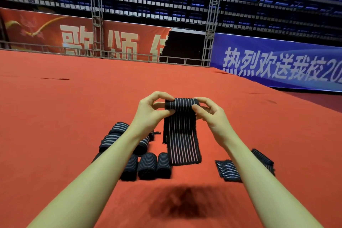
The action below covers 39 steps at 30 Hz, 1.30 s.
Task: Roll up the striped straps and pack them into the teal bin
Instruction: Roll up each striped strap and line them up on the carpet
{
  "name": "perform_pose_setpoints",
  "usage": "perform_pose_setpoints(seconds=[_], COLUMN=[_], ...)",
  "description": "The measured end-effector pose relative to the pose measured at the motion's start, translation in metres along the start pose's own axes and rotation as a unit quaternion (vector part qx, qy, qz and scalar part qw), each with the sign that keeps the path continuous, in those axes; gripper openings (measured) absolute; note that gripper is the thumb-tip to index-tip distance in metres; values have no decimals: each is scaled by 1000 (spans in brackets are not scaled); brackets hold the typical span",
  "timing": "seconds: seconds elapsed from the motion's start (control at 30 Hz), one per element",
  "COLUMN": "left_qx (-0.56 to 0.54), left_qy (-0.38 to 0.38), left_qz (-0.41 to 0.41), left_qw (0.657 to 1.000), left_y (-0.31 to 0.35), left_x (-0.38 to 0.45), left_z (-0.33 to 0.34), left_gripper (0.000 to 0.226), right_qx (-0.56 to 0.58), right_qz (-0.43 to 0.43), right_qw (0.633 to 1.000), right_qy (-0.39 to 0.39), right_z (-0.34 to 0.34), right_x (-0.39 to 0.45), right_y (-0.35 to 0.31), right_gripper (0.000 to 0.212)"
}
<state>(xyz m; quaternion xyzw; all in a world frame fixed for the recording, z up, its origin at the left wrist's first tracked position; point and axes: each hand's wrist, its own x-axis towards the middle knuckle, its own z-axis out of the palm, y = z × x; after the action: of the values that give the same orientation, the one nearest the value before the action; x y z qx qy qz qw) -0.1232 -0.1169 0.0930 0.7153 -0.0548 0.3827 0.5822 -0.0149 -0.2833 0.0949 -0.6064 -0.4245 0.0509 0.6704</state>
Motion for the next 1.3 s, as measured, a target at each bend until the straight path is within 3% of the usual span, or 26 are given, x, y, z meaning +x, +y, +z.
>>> perform_pose_setpoints(seconds=[0.2, 0.33, 0.6, 0.87, 1.07, 1.3], left_qx=[-31, 11, 36, 42, 32, -3], left_qy=[-27, 4, 39, 46, 30, -20], left_qz=[-23, -71, -74, -39, -19, -20], left_qw=[999, 997, 996, 997, 999, 1000], left_y=[1, -1, -10, -5, -3, -5], left_x=[-2, 0, -1, -1, 1, -7], left_z=[-3, 0, 0, 14, 5, 5], left_gripper=[27, 27, 37, 48, 40, 36], right_qx=[34, 46, -22, -128, 3, 18], right_qz=[8, 8, 4, 9, -11, -10], right_qw=[999, 999, 1000, 992, 1000, 1000], right_qy=[-22, -20, -7, -9, -18, -16], right_z=[-2, -4, 3, 10, 9, 2], right_x=[3, 4, 0, -4, -4, -5], right_y=[3, 6, 9, 17, 15, 17], right_gripper=[24, 29, 32, 54, 51, 18])
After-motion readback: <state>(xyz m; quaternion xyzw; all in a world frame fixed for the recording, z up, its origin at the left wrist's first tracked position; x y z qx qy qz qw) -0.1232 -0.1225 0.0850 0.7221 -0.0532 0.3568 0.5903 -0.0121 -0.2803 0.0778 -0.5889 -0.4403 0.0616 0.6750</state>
